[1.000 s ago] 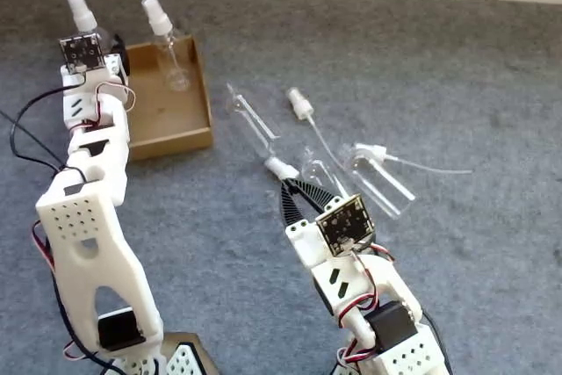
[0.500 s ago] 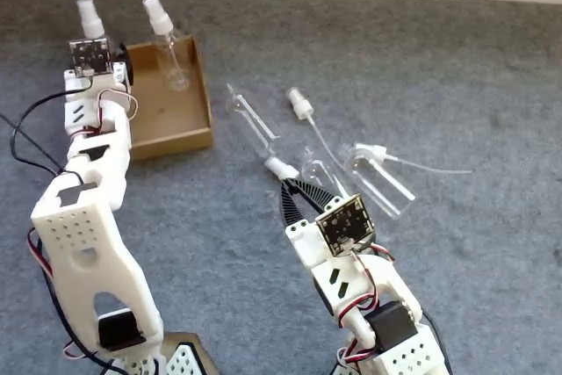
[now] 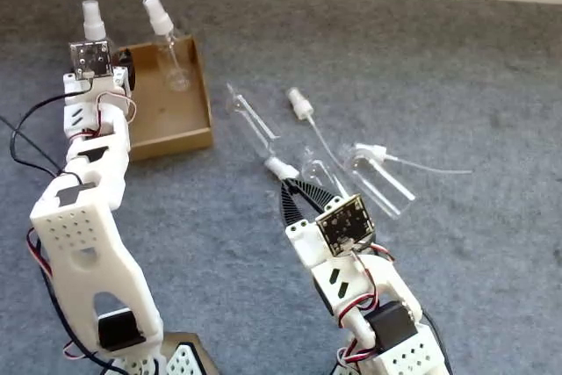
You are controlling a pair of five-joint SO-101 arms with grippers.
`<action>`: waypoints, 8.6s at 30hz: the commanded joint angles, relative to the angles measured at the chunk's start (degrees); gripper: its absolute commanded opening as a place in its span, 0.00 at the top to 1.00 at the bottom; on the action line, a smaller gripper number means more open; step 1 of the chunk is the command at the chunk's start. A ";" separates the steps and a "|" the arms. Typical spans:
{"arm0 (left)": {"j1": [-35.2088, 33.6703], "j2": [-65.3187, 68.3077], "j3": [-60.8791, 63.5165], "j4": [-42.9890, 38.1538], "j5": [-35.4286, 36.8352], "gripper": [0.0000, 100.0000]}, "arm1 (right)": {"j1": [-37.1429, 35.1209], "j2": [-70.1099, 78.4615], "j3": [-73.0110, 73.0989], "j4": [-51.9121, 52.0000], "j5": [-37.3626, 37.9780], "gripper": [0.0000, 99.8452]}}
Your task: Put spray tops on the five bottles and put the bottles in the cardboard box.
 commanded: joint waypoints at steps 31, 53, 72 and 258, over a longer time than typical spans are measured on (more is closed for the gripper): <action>-2.51 -10.15 3.03 13.36 -0.09 0.66 | 0.75 -0.40 5.49 -1.19 0.53 0.99; -1.98 -29.93 3.30 46.86 -0.35 0.66 | 0.75 -0.75 5.49 0.84 0.53 0.99; 12.79 -62.20 2.86 100.75 -0.44 0.66 | 14.46 -0.84 5.49 2.51 0.26 0.99; 23.87 -46.90 25.36 92.75 -27.25 0.61 | 29.67 -0.66 5.49 19.74 0.09 0.99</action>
